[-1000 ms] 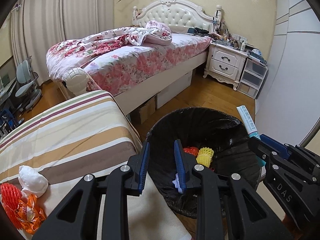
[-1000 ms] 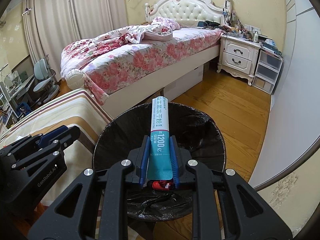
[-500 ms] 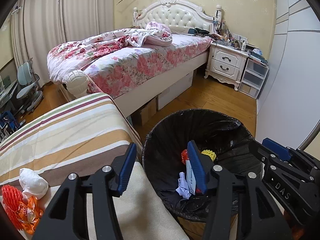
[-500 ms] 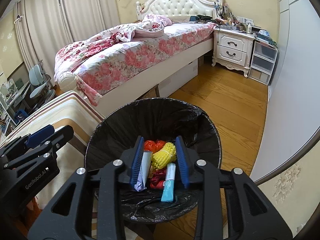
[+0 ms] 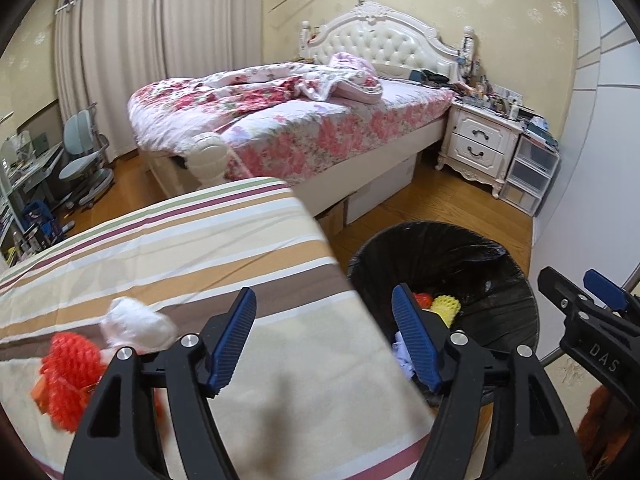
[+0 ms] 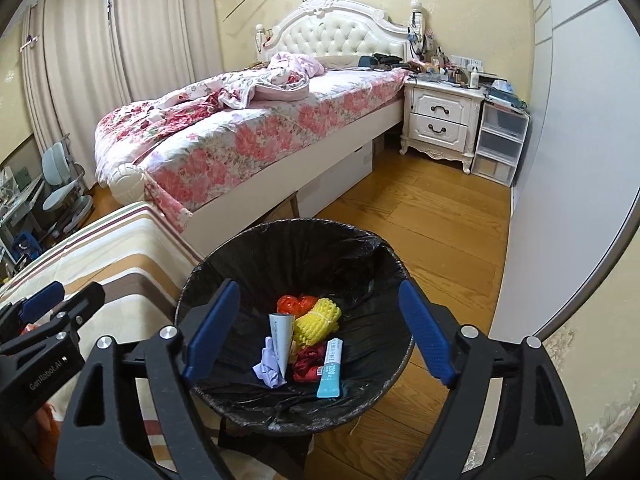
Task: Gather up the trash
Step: 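Return both open tools to the orange items on the bed, then grasp the orange cloth with the left tool while the right tool grasps the orange wrapper, then carry the orange cloth and wrapper over the black bin and open both tools, then return both open tools to the red mesh net and white bag on the bed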
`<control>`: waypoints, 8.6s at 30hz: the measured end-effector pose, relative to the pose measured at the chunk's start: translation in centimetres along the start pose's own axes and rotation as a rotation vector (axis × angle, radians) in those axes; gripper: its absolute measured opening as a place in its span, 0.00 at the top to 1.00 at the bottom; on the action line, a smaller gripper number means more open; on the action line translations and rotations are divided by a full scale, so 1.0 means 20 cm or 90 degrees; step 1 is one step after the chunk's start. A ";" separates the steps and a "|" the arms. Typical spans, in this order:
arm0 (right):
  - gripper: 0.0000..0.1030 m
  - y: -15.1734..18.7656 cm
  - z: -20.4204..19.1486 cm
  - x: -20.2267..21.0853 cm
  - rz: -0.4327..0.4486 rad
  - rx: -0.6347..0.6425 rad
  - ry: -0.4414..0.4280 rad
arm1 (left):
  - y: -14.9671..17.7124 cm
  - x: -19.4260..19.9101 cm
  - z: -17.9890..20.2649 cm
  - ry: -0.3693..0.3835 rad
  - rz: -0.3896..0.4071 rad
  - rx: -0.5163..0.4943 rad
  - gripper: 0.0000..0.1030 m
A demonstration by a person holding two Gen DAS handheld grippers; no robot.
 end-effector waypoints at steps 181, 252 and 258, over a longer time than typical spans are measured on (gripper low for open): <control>0.51 0.04 -0.11 -0.19 -0.088 0.066 -0.079 | -0.05 -0.12 0.26 0.096 -0.004 -0.068 0.85; 0.25 0.36 -0.85 0.17 -0.088 0.184 -0.173 | 0.25 0.29 -0.74 -0.131 -0.001 0.106 0.31; 0.25 0.36 -0.87 0.16 -0.088 0.183 -0.176 | 0.24 0.31 -0.69 -0.093 0.016 0.099 0.31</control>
Point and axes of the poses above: each gripper's, at about its wrist camera, not at the fingertips, and x roughly against the way its jaws point, z to its right, y to its underside, the point moved 7 cm from there along -x, roughly the way its jaws point
